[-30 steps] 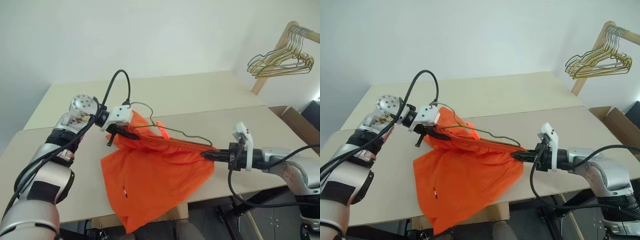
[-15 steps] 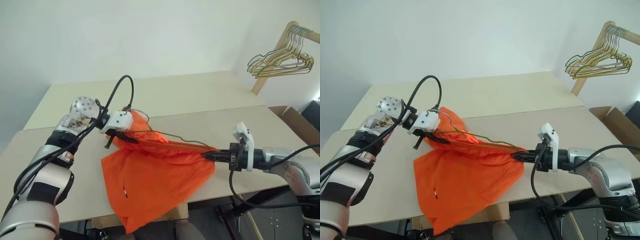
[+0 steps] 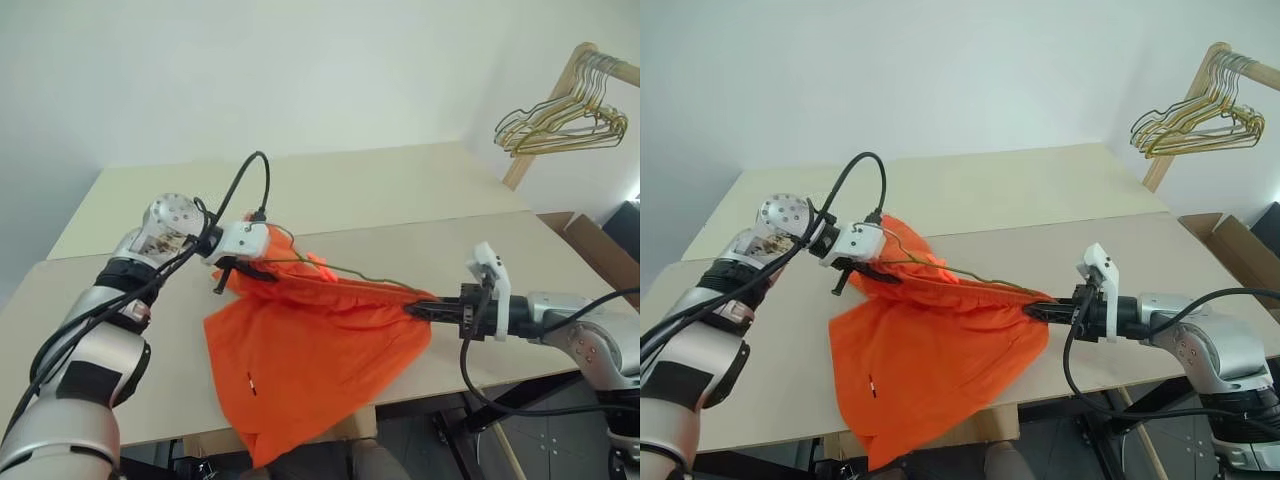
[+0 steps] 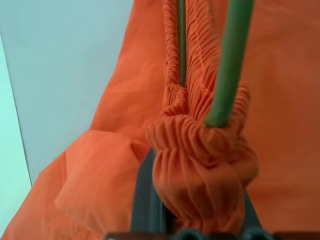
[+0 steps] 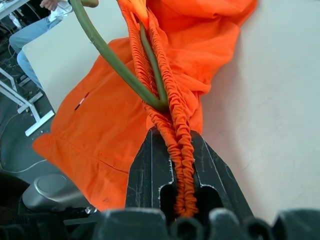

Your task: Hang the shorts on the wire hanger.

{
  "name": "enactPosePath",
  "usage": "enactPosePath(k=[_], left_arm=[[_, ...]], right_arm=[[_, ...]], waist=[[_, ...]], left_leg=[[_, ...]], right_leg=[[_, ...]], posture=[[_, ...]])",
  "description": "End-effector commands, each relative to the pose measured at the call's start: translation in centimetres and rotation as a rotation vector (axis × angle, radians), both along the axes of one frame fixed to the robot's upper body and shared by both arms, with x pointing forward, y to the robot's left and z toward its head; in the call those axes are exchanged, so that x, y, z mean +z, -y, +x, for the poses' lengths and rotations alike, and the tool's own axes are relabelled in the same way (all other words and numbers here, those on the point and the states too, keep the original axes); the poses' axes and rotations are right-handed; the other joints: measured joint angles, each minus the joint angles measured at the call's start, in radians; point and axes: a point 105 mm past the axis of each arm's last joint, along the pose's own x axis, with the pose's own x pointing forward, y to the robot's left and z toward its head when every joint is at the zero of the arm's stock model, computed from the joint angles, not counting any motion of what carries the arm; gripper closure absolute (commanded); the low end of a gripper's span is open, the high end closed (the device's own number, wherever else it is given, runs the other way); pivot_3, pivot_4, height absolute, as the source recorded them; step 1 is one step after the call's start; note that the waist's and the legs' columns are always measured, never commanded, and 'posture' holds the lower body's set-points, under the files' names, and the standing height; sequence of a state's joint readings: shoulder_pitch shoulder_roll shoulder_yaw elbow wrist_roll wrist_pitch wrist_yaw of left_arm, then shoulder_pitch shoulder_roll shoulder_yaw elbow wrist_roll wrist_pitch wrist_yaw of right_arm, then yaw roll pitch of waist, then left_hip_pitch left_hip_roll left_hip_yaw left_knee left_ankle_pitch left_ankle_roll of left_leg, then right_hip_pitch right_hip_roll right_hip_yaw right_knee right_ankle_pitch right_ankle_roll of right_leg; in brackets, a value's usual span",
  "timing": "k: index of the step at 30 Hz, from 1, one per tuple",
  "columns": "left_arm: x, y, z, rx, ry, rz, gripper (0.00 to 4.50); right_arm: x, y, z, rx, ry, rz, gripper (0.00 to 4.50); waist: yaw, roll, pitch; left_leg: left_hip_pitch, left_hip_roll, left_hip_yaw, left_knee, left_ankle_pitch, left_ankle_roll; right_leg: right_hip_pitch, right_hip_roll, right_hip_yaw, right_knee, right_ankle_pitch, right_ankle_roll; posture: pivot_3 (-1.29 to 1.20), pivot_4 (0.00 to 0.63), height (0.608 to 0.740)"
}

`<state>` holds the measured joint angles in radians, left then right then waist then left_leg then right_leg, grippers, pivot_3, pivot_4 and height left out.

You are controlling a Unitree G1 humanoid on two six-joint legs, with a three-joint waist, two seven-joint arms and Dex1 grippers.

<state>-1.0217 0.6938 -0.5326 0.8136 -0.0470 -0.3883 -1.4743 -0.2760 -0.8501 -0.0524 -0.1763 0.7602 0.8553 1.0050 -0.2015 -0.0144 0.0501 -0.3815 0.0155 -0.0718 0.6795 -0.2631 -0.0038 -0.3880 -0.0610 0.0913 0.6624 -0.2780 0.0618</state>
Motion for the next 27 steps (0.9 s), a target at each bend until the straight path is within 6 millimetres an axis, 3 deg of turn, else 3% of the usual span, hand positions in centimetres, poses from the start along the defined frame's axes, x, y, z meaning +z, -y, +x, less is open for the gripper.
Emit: enactPosePath(k=[1,9,16,22,27], left_arm=[[-2.1,-10.9,-1.0,0.252,-0.041,0.334,4.5],[-2.0,-11.0,-0.1,0.278,0.018,0.35,4.5],[-0.7,-9.0,1.0,0.336,0.003,0.2,4.5],[-0.8,-9.0,1.0,0.346,-0.013,0.2,4.5],[-0.5,-7.4,1.1,0.342,-0.051,0.114,4.5]], right_arm=[[1.7,5.1,1.0,-0.172,0.046,-0.088,4.48],[1.0,4.8,0.5,-0.131,0.044,-0.132,4.48],[0.5,4.4,0.2,-0.104,0.039,-0.131,4.48],[0.9,3.9,0.3,-0.096,0.046,-0.087,4.48],[0.7,3.4,0.4,-0.105,0.062,-0.079,4.48]], waist=[[0.0,0.0,0.0],[0.002,0.0,0.0],[0.001,0.0,0.0],[-0.001,0.0,0.0],[-0.001,0.0,0.0]], left_leg=[[0.0,0.0,0.0,0.0,0.0,0.0],[0.0,0.0,0.0,0.0,0.0,0.0],[0.0,0.0,0.0,0.0,0.0,0.0],[0.0,0.0,0.0,0.0,0.0,0.0],[0.0,0.0,0.0,0.0,0.0,0.0]], right_leg=[[0.0,0.0,0.0,0.0,0.0,0.0],[0.0,0.0,0.0,0.0,0.0,0.0],[0.0,0.0,0.0,0.0,0.0,0.0],[0.0,0.0,0.0,0.0,0.0,0.0],[0.0,0.0,0.0,0.0,0.0,0.0]], posture=[[-0.17,0.004,0.74],[-0.18,0.0,0.74],[-0.17,0.0,0.74],[-0.17,0.0,0.74],[-0.18,0.001,0.74]])
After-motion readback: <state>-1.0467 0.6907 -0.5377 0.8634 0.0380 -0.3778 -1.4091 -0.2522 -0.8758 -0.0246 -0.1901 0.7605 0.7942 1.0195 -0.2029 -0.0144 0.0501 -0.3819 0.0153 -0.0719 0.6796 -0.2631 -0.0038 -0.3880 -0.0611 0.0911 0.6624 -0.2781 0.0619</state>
